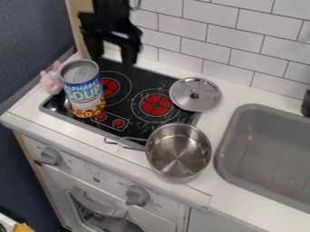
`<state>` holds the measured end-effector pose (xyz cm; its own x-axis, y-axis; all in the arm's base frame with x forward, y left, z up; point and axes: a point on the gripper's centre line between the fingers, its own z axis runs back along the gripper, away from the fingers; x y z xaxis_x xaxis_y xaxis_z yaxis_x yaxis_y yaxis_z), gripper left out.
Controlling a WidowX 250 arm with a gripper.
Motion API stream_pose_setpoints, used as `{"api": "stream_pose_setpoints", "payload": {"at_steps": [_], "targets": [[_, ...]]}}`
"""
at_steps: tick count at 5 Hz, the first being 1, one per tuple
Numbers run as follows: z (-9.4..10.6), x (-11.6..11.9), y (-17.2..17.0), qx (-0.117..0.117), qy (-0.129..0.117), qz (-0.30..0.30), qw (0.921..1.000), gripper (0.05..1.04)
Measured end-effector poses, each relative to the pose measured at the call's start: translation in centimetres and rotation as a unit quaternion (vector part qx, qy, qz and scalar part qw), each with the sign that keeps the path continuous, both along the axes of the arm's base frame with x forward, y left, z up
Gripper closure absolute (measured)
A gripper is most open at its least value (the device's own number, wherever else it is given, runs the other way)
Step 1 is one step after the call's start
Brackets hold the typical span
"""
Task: Put the silver bowl on the left burner
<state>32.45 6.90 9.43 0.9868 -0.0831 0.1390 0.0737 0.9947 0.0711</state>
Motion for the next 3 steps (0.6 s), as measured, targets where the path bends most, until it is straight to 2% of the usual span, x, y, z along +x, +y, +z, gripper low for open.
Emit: {"api": "stream_pose_setpoints", "payload": {"at_steps": [1,2,3], "targets": [[-0.5,-0.8,-2.7,-0.014,-0.007,-0.069,0.9975,0.083],[-1.2,-1.0,-4.9,-0.028,-0.01,-0.124,0.9919,0.083],[-3.5,-1.6,-6.4,-0.046,0.01,-0.165,0.9852,0.083]]}}
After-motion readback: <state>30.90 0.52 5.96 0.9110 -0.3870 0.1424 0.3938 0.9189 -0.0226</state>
